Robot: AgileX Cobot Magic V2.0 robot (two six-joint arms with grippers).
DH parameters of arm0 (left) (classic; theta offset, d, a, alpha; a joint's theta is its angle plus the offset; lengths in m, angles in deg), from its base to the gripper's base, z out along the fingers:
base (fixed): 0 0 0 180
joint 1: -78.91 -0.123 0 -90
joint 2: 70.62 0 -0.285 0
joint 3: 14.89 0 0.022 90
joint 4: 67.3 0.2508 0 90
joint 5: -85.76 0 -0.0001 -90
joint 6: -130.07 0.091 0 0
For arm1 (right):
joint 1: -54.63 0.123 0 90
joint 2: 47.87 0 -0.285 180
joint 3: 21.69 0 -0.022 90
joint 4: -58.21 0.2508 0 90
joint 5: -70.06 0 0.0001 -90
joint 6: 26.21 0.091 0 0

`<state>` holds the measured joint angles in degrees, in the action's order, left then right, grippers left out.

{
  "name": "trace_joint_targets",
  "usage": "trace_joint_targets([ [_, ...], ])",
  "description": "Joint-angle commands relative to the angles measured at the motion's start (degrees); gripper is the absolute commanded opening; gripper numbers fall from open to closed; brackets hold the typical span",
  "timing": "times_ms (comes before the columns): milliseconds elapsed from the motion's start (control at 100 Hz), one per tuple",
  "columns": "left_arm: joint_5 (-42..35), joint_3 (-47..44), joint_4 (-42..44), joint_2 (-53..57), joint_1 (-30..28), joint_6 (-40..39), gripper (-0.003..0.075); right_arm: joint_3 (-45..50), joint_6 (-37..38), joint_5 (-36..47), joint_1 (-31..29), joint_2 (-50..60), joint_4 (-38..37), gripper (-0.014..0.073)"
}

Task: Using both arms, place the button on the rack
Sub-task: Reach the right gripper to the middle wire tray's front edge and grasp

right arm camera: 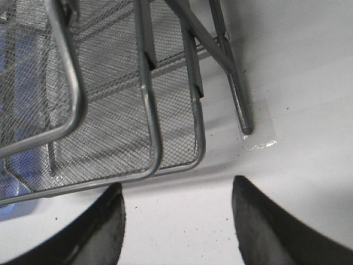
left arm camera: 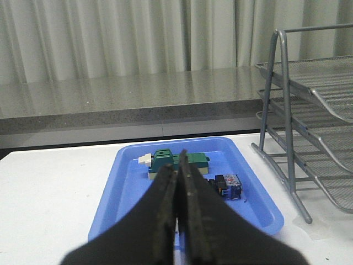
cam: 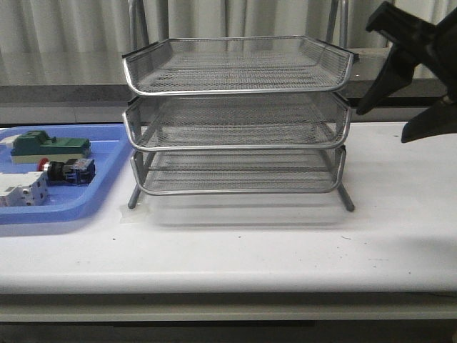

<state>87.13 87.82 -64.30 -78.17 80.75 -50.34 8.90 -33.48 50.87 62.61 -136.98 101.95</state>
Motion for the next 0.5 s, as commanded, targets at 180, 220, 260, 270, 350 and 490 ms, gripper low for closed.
trace_joint_targets([
  [180, -4.9, -2.5, -0.5, 1.9, -0.2, -0.4, -0.0020, -8.3, -2.4, 0.6, 1.9, -6.3, 1.0, 0.0442],
  [220, -4.9, -2.5, -0.5, 1.9, -0.2, -0.4, -0.0020, -9.4, -2.4, 0.6, 2.4, -7.3, 1.0, 0.0442],
  [260, -4.9, -2.5, -0.5, 1.9, -0.2, -0.4, -0.0020, -10.1, -2.4, 0.7, 3.0, -8.2, 1.0, 0.0442],
  [270, -4.9, -2.5, -0.5, 1.9, -0.2, -0.4, -0.0020, -10.2, -2.4, 0.8, 3.0, -8.2, 1.0, 0.0442],
  [350, -4.9, -2.5, -0.5, 1.9, -0.2, -0.4, -0.0020, -11.6, -2.4, 1.0, 3.7, -10.1, 1.0, 0.0442],
  [490, -4.9, -2.5, -0.5, 1.9, -0.2, -0.4, -0.0020, -13.5, -2.4, 0.9, 3.8, -12.8, 1.3, 0.0437],
])
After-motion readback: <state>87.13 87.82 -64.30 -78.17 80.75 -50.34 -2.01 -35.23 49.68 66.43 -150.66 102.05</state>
